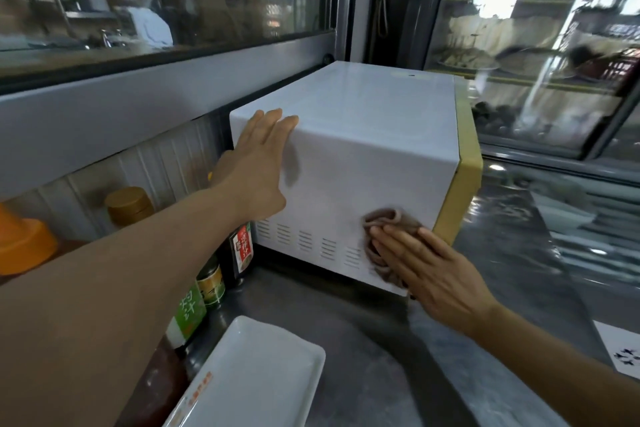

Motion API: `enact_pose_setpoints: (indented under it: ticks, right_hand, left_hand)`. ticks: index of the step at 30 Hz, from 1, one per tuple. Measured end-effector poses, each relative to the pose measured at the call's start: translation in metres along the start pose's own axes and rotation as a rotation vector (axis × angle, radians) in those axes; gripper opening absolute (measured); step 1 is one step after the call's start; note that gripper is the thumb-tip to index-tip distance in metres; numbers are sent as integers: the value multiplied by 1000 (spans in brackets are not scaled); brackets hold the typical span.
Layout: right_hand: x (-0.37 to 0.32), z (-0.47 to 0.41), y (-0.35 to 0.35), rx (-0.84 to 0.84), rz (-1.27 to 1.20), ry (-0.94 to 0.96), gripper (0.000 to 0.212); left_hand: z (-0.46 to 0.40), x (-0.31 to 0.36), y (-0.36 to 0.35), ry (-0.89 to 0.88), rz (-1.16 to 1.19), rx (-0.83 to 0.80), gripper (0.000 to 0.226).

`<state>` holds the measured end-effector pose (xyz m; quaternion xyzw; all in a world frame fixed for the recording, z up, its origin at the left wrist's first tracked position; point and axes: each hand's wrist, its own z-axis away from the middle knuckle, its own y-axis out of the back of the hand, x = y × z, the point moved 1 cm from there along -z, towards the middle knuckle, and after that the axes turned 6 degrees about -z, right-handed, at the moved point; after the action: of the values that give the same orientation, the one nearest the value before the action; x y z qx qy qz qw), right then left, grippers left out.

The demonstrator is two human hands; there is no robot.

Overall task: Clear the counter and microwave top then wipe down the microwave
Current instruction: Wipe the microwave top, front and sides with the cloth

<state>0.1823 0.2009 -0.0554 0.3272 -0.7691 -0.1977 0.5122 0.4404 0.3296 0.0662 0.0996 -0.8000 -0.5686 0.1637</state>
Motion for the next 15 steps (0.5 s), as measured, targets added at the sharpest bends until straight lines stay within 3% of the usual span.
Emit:
enact_pose_setpoints:
  ticks: [5, 9, 11, 15]
  right_hand:
    - [59, -24, 48, 325, -40, -326, 58]
    - [55, -27, 38, 449, -125, -421, 60]
    - [36, -8, 18, 396, -118, -384, 60]
    - [-7, 45, -25, 75, -38, -107, 71]
  left_hand:
    - [-2, 2, -6, 16, -21, 59, 115]
    - [-2, 3, -13, 8, -37, 133, 116]
    - [0, 5, -14, 17, -42, 133, 116]
    - [0, 7, -15, 17, -59, 137, 116]
